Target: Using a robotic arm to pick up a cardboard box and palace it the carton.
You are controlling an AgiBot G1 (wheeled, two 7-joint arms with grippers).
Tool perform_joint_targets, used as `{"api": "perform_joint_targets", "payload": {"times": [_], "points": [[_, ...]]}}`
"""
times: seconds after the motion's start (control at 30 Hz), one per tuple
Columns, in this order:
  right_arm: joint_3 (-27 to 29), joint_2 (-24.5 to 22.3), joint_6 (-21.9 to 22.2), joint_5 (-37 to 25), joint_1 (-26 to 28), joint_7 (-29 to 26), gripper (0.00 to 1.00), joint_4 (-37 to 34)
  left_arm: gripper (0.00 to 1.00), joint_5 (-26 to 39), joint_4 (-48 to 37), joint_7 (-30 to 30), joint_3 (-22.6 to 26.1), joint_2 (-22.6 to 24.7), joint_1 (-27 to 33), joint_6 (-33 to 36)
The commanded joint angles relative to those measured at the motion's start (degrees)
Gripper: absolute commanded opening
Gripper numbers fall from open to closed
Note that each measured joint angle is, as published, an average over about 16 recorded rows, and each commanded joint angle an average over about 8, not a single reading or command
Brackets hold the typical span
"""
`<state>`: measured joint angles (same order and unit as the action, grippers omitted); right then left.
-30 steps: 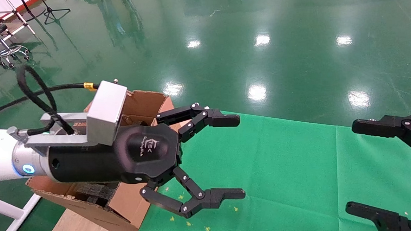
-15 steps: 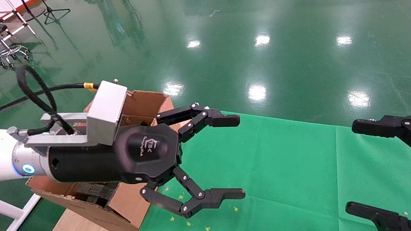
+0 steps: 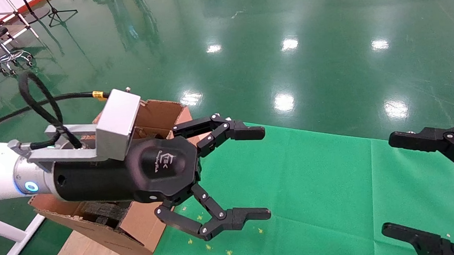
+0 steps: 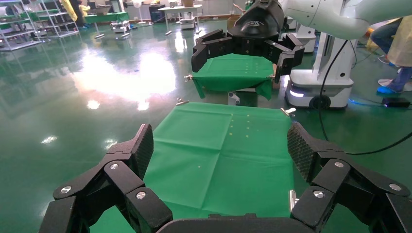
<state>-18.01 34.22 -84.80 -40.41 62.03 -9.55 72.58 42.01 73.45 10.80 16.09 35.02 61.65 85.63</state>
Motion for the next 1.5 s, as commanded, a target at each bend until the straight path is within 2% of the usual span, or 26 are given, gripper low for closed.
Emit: {"api": "perform_joint_targets", "payload": {"times": [0.03, 1.5], "points": [[0.00, 0.00, 0.00, 0.00, 0.00, 0.00, 1.00, 0.00, 1.00, 0.00, 0.00, 0.00, 0.00, 0.00, 0.00, 0.00], [0.00, 0.00, 0.00, 0.00, 0.00, 0.00, 1.00, 0.00, 1.00, -0.01, 0.00, 0.00, 0.00, 0.00, 0.00, 0.00]]}}
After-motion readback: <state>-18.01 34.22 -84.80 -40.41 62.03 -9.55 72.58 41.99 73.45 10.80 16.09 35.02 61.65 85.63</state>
